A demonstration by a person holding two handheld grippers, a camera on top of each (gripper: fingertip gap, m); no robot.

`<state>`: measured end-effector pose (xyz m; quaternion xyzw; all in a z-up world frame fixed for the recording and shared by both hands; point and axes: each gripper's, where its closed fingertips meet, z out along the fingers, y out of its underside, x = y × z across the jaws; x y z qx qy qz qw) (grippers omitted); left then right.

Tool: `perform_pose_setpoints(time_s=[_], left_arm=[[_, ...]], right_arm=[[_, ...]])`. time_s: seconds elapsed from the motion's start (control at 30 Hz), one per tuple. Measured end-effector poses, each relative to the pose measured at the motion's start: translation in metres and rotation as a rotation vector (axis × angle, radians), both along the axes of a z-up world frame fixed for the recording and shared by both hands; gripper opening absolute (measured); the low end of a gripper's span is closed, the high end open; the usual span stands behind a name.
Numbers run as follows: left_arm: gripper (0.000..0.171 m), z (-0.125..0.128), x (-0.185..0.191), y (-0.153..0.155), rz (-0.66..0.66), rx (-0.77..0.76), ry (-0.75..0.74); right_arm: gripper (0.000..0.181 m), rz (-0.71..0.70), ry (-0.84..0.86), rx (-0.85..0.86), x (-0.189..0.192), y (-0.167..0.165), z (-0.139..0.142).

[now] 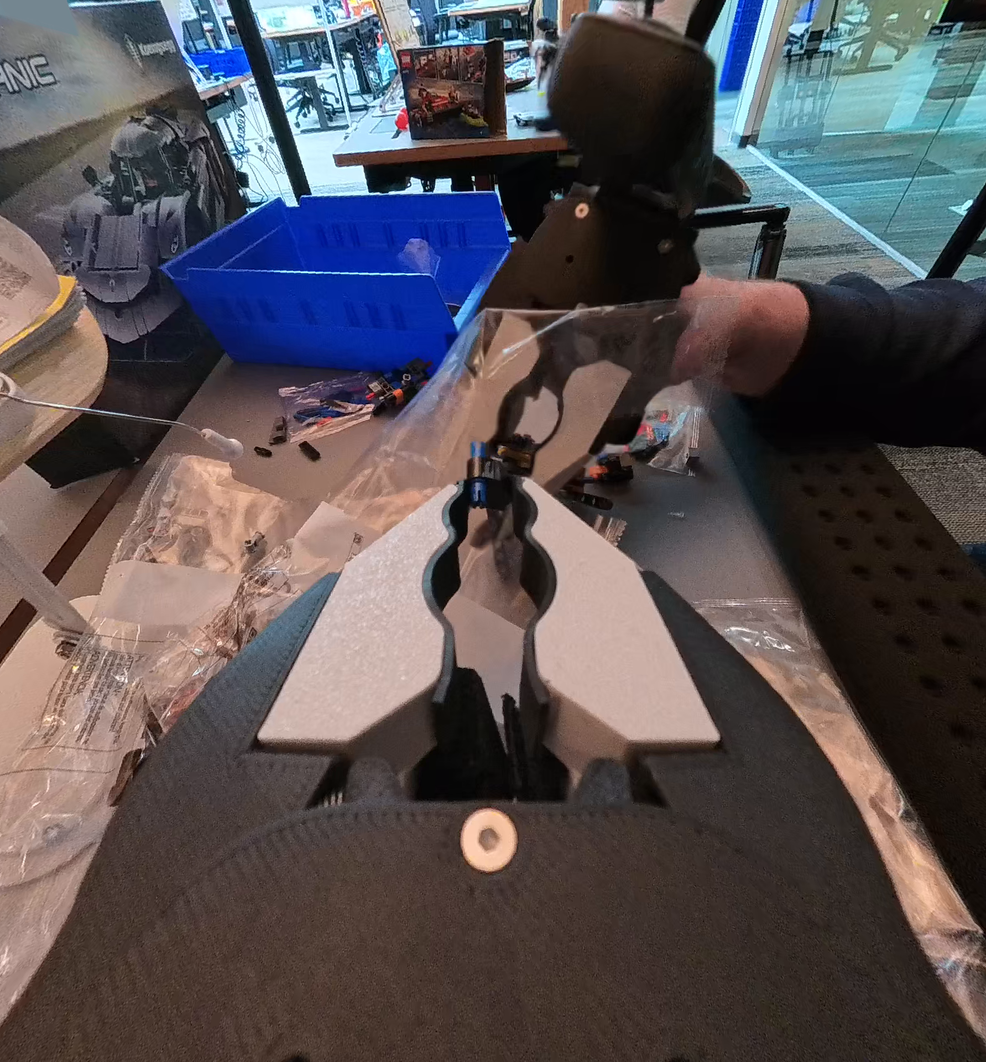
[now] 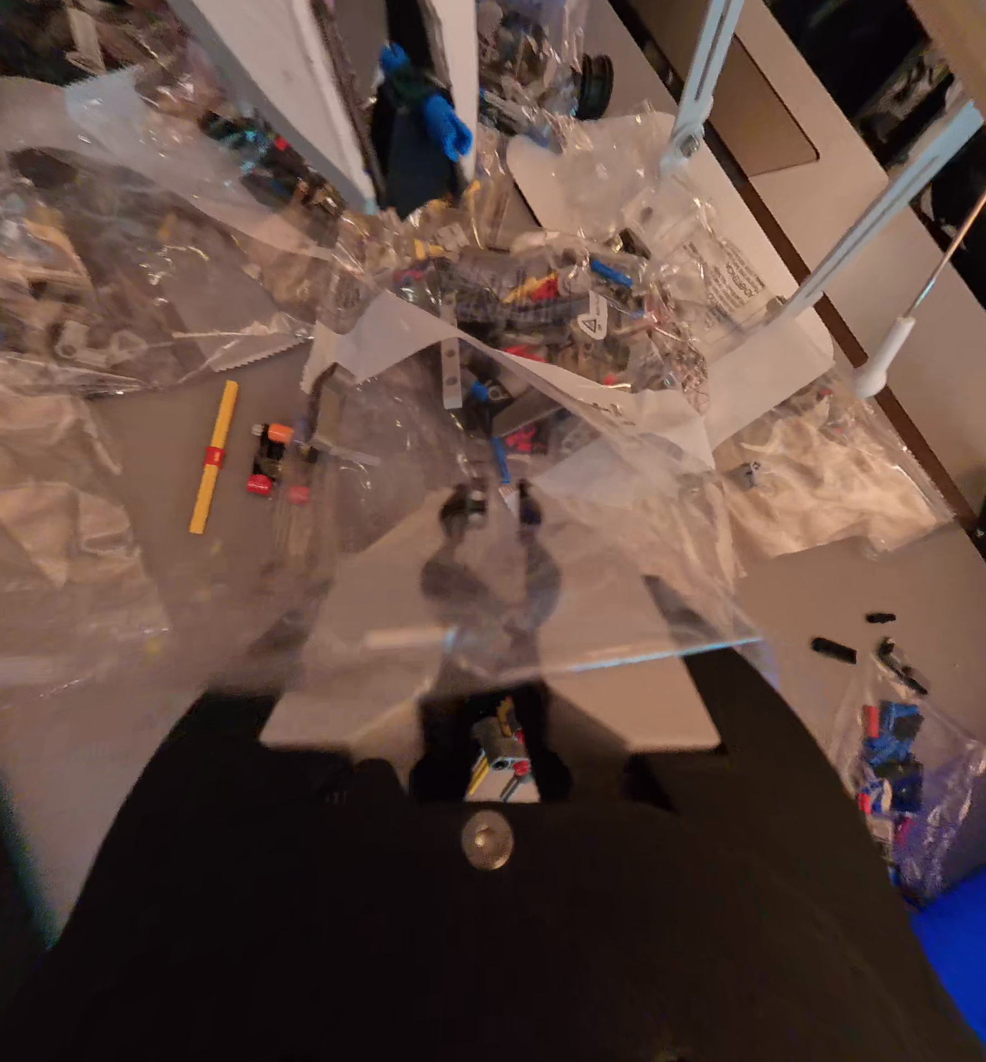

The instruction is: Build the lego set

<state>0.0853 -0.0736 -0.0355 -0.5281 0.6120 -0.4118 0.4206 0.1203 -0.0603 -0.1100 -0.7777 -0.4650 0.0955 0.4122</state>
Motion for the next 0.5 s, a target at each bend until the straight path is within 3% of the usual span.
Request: perform_pose_setpoints(time_s=[0.03, 0.13, 0.23, 0.3, 0.43, 0.5], left_arm=[[0.014, 0.000, 0.000, 0.000, -0.001, -0.002, 0.000], [0.014, -0.002, 0.001, -0.001, -0.005, -0.006, 0.007], [0.014, -0.004, 0.001, -0.001, -0.005, -0.005, 0.015], [0.014, -0.003, 0.001, -0.001, -0.006, -0.007, 0.014], [0.014, -0.004, 0.001, -0.001, -0.006, -0.009, 0.016], [0.014, -0.004, 0.000, 0.000, -0.003, -0.010, 0.017]], right_arm=[[0.004, 0.008, 0.009, 0.000, -0.001, -0.001, 0.002], [0.003, 0.026, 0.056, -0.055, -0.005, -0.004, 0.000], [0.028, -0.018, 0.103, -0.046, -0.003, 0.002, 0.006], [0.018, -0.016, 0.134, -0.060, -0.005, 0.002, 0.008], [0.039, -0.021, 0.071, -0.028, -0.001, 0.004, 0.005], [0.028, -0.005, 0.041, -0.022, 0.007, -0.001, 0.006]])
